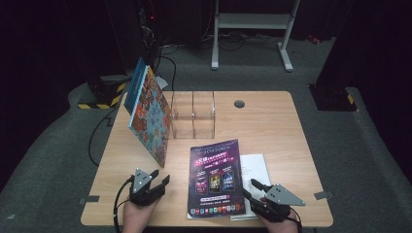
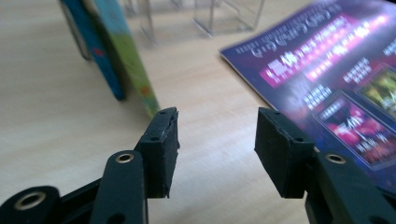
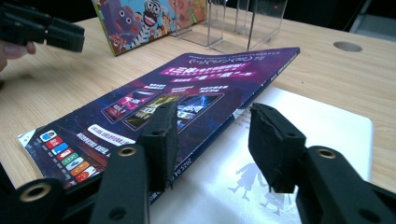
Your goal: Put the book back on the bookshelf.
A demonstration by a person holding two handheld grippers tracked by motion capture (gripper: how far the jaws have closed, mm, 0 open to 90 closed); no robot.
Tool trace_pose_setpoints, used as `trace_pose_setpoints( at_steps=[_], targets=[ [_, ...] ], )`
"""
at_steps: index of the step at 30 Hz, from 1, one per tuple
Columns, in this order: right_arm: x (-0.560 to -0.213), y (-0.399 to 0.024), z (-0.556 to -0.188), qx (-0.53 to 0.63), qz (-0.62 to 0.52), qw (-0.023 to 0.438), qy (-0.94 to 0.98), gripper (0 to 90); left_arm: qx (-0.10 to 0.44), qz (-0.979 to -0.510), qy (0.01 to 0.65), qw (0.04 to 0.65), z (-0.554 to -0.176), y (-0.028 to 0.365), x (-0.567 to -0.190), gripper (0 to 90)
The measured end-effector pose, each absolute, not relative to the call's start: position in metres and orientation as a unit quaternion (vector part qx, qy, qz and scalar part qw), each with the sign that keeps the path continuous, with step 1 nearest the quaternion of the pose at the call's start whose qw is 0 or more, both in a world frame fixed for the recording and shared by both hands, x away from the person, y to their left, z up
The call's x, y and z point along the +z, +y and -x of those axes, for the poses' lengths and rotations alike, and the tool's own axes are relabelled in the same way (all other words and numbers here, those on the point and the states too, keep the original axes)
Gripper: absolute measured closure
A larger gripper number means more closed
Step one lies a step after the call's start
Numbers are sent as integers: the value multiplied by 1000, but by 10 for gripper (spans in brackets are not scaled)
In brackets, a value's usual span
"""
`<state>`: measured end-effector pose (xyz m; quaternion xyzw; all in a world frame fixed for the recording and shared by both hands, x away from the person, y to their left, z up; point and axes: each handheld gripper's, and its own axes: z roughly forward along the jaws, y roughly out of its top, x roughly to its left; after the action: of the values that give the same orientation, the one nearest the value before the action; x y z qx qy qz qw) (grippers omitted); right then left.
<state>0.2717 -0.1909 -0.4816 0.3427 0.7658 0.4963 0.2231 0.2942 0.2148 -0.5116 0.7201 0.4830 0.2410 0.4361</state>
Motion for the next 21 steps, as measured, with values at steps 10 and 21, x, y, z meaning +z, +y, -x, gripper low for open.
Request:
trace_pose_setpoints(
  at_steps=[10, 21],
  targets=[
    [-481, -197, -283, 484, -372, 193, 768, 535, 200, -752, 471, 415, -300, 196, -519, 453],
    [-481, -191, -294, 458, -390, 192, 776, 495, 174, -773, 443, 419, -306, 164, -519, 422]
  ],
)
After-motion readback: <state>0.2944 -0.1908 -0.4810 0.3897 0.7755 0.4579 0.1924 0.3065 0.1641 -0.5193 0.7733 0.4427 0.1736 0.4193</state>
